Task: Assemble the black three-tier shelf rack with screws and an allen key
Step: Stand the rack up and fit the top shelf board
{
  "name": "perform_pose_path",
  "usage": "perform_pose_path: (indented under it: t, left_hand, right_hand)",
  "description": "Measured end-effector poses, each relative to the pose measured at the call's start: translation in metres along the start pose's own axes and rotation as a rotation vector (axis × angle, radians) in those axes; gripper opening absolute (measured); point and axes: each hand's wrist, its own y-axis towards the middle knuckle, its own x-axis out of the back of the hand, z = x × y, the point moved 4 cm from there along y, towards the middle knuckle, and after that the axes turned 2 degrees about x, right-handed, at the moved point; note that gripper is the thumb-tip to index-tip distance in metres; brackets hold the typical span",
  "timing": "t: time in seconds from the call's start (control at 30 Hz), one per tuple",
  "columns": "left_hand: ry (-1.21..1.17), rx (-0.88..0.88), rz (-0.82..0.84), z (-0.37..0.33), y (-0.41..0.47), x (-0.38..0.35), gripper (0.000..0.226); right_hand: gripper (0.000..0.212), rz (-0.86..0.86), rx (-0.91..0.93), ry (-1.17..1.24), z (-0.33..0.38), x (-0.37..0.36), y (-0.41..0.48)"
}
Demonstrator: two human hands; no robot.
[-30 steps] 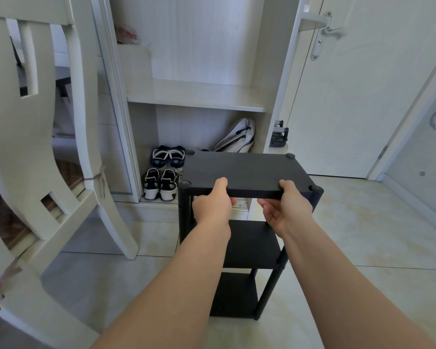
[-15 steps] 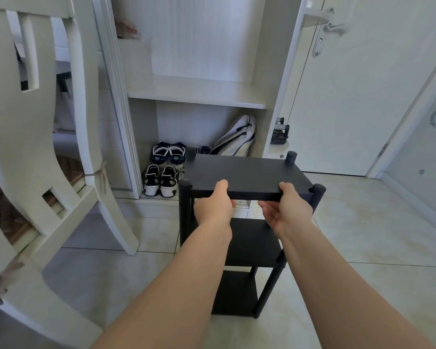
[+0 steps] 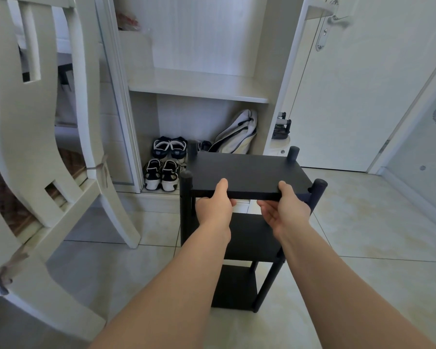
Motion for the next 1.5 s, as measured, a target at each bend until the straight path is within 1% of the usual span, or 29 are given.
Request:
perform_pose_path:
  t: [0.13, 0.3, 0.37, 0.57, 0.7, 0.83, 0.9, 0.97, 1.0, 1.07, 1.1, 1.17, 1.2, 1.23, 1.3, 1.33, 1.43, 1.5]
  left_hand:
    - [0.008, 0.005, 0.008, 0.001, 0.003, 0.002, 0.058]
    - [0.006, 0.023, 0.002, 0.002, 0.000, 0.007, 0.053]
    - [0.016, 0.028, 0.006, 0.002, 0.000, 0.006, 0.056]
    - [0.060, 0.010, 0.014, 0.000, 0.000, 0.006, 0.060]
    - [0.084, 0.024, 0.046, 0.000, -0.003, 0.010, 0.058]
    - [0.157, 0.068, 0.127, -0.002, -0.011, 0.018, 0.066]
    - [0.267, 0.118, 0.196, -0.004, -0.017, 0.023, 0.064]
    - [0.497, 0.139, 0.256, -0.005, -0.025, 0.034, 0.062]
    - [0.669, 0.116, 0.286, -0.007, -0.028, 0.041, 0.063]
    - [1.040, 0.035, 0.348, -0.015, -0.031, 0.057, 0.059]
    - [1.185, 0.013, 0.364, -0.021, -0.030, 0.066, 0.053]
    - [1.341, 0.004, 0.329, -0.034, -0.025, 0.088, 0.040]
    - [1.376, -0.012, 0.275, -0.041, -0.020, 0.099, 0.036]
    - [1.386, -0.040, 0.205, -0.045, -0.015, 0.111, 0.036]
    - [1.324, -0.108, 0.092, -0.045, -0.001, 0.130, 0.045]
    - [1.252, -0.138, 0.078, -0.041, 0.007, 0.135, 0.052]
    - [1.026, -0.211, 0.171, -0.025, 0.029, 0.137, 0.068]
    - [0.963, -0.259, 0.234, -0.017, 0.041, 0.131, 0.065]
  right_hand:
    - [0.023, 0.016, -0.016, 0.004, -0.004, 0.001, 0.001]
    - [0.022, 0.025, -0.051, -0.015, -0.010, 0.002, 0.002]
    - [0.023, 0.028, -0.045, -0.013, -0.010, 0.002, 0.003]
    - [0.030, 0.073, -0.050, 0.012, -0.013, 0.001, 0.002]
    - [0.041, 0.112, -0.068, 0.015, -0.016, 0.003, -0.002]
    - [0.053, 0.188, -0.114, -0.111, -0.016, 0.015, -0.009]
    - [0.055, 0.202, -0.113, -0.291, -0.012, 0.026, -0.015]
    - [0.054, 0.212, -0.032, -0.602, -0.007, 0.037, -0.024]
    - [0.052, 0.219, 0.058, -0.762, -0.004, 0.040, -0.028]
    - [0.043, 0.230, 0.330, -1.021, 0.005, 0.039, -0.037]
    - [0.036, 0.249, 0.474, -1.090, 0.010, 0.035, -0.043]
    - [0.020, 0.316, 0.691, -1.107, 0.019, 0.021, -0.058]
    - [0.012, 0.353, 0.769, -1.091, 0.022, 0.013, -0.065]
    - [0.011, 0.387, 0.842, -1.071, 0.024, 0.003, -0.072]
    - [0.022, 0.451, 0.971, -1.022, 0.024, -0.018, -0.084]
    - [0.028, 0.482, 1.034, -1.022, 0.024, -0.030, -0.091]
    - [0.045, 0.628, 1.180, -1.179, 0.018, -0.072, -0.105]
    - [0.050, 0.714, 1.206, -1.334, 0.014, -0.098, -0.108]
